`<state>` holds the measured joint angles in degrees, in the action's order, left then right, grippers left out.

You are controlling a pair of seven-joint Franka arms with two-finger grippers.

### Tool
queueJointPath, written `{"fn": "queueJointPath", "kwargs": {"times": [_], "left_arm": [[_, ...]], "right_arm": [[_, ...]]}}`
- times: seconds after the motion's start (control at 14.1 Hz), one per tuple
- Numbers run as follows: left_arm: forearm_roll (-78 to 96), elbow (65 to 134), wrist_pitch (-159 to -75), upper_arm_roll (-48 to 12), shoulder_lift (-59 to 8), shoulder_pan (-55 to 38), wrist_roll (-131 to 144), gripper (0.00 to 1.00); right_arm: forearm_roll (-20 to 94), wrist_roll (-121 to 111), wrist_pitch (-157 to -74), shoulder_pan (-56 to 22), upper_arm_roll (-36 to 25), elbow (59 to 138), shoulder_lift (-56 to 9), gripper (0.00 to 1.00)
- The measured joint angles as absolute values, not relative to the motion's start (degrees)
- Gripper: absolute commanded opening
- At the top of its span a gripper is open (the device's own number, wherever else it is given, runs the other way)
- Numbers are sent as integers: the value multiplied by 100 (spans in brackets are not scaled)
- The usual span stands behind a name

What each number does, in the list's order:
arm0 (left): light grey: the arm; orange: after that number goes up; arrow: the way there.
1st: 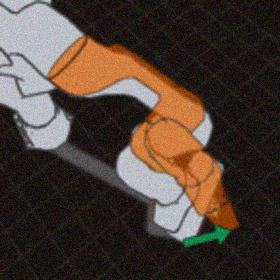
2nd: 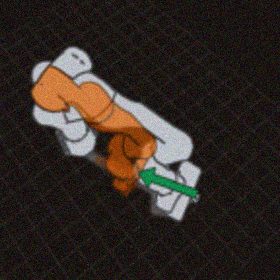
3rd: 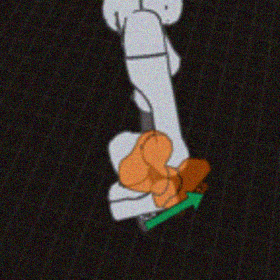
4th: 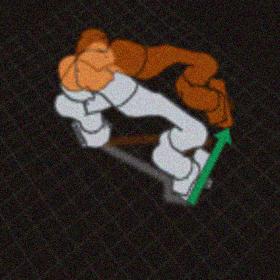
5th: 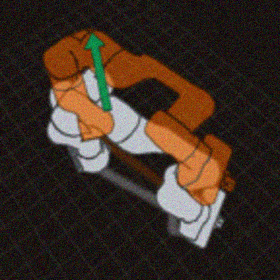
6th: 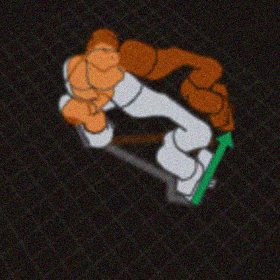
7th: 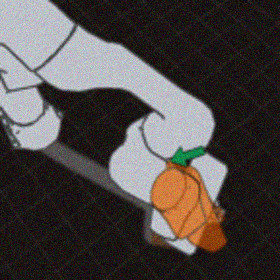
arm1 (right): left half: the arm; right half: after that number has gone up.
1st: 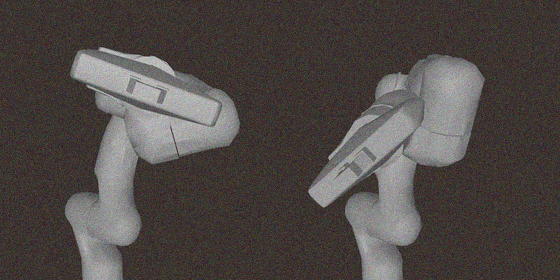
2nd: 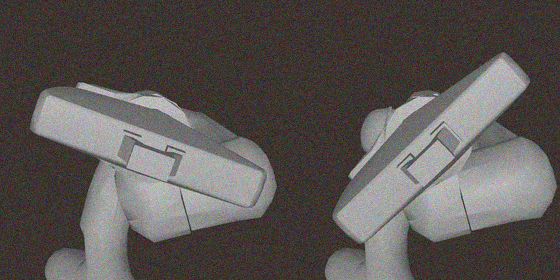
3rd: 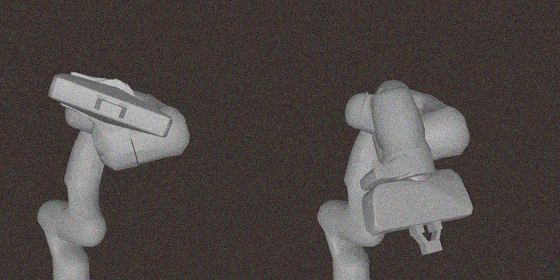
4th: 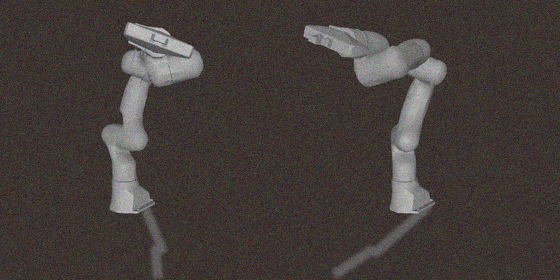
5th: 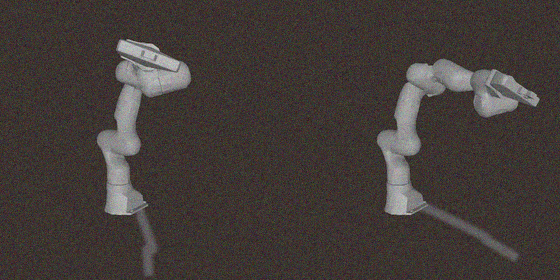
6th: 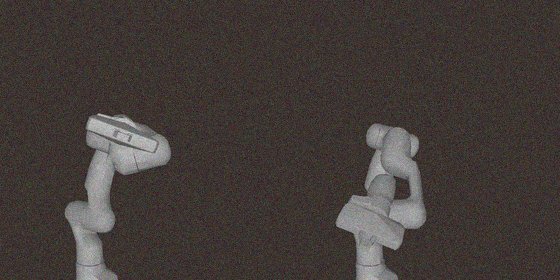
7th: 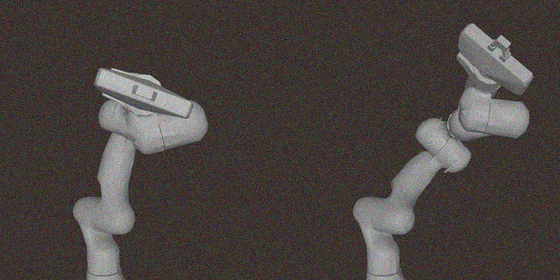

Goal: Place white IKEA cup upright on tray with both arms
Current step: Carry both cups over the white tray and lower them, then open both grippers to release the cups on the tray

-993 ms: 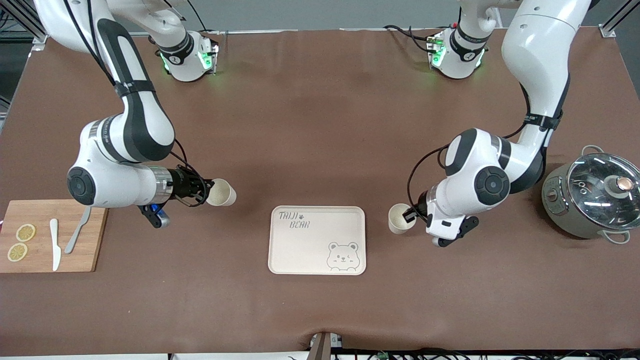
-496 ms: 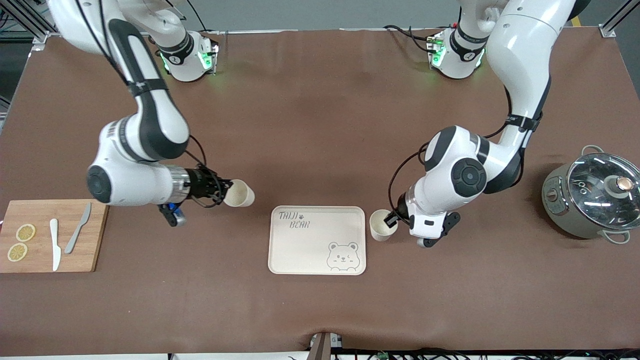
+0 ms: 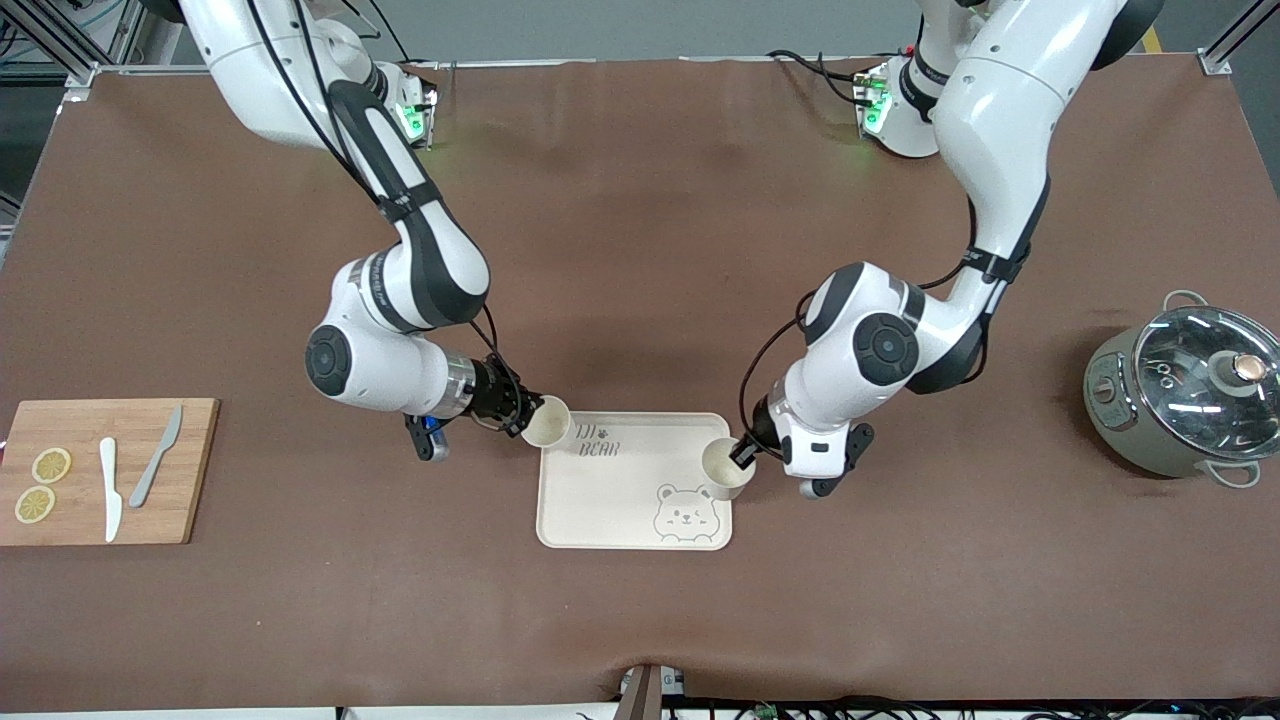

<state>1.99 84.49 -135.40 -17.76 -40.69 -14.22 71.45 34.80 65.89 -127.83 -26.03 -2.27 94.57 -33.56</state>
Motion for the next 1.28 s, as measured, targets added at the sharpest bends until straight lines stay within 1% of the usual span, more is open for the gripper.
{"fn": "queueJointPath", "kwargs": {"times": [0.5,0.57,0.64,0.71,0.78,0.99,1.21,1.28], "left_arm": [[199,8409,-13736,-1774,-4438,-1547,7606,0],[199,8407,-13781,-1774,-4497,-1573,7698,0],[199,8407,-13824,-1774,-4562,-1616,7776,0],[199,8402,-13874,-1774,-4616,-1660,7864,0],[199,8381,-13917,-1774,-4626,-1690,7943,0],[207,8371,-13917,-1774,-4631,-1709,8052,0],[280,8361,-13915,-1779,-4632,-1711,8094,0],[312,8353,-13908,-1782,-4632,-1716,8124,12]], "right_arm": [[3479,6619,-12996,-2614,-307,9066,-3721,0],[3479,6619,-13036,-2618,-305,9048,-3765,2],[3473,6619,-13060,-2622,-304,9044,-3808,31],[3436,6618,-13070,-2624,-304,9044,-3844,84],[3320,6618,-13071,-2625,-304,9043,-3870,100],[2895,6640,-13071,-2632,-299,9039,-3918,100],[2809,6637,-13069,-2647,-299,8946,-3918,100],[2804,6633,-13073,-2647,-300,8860,-3914,100]]}}
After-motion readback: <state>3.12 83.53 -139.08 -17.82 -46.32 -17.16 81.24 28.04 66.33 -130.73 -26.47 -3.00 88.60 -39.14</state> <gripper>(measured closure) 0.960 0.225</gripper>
